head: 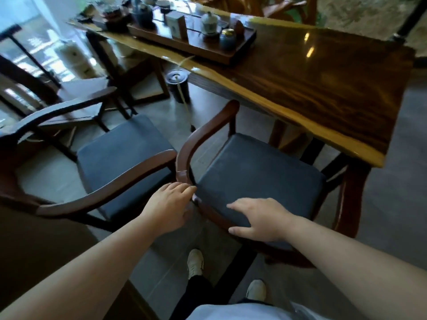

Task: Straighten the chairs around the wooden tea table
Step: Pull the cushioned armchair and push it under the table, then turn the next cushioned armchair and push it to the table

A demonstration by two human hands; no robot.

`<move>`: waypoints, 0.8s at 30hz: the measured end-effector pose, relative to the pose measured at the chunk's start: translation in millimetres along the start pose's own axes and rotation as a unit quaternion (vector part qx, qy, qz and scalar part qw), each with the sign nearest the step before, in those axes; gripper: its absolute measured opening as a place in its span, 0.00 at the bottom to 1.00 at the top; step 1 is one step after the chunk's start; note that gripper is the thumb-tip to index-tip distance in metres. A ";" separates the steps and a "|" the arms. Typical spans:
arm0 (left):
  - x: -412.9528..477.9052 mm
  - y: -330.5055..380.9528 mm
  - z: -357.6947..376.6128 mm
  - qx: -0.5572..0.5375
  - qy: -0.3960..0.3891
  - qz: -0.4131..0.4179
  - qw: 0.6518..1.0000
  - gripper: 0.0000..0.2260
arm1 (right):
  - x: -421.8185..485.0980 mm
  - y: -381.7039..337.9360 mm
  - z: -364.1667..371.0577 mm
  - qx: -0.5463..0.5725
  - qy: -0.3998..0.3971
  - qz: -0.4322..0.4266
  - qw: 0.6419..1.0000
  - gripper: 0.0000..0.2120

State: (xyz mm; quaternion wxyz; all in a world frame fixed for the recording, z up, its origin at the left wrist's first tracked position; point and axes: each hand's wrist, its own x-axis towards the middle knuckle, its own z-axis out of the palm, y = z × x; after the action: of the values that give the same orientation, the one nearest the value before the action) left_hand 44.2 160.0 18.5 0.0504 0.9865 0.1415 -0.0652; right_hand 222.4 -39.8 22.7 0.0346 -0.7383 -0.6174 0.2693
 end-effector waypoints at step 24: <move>-128.3 -246.4 -2.6 0.013 -0.034 -0.245 0.969 0.25 | 268.5 -163.5 -16.1 -0.079 -0.012 -0.171 0.982 0.28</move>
State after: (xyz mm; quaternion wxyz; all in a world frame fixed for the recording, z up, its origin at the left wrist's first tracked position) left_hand -148.0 360.6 19.4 0.0247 0.9195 0.3765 -0.1105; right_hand 108.3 253.0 3.9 0.0140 -0.6185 -0.7545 0.2189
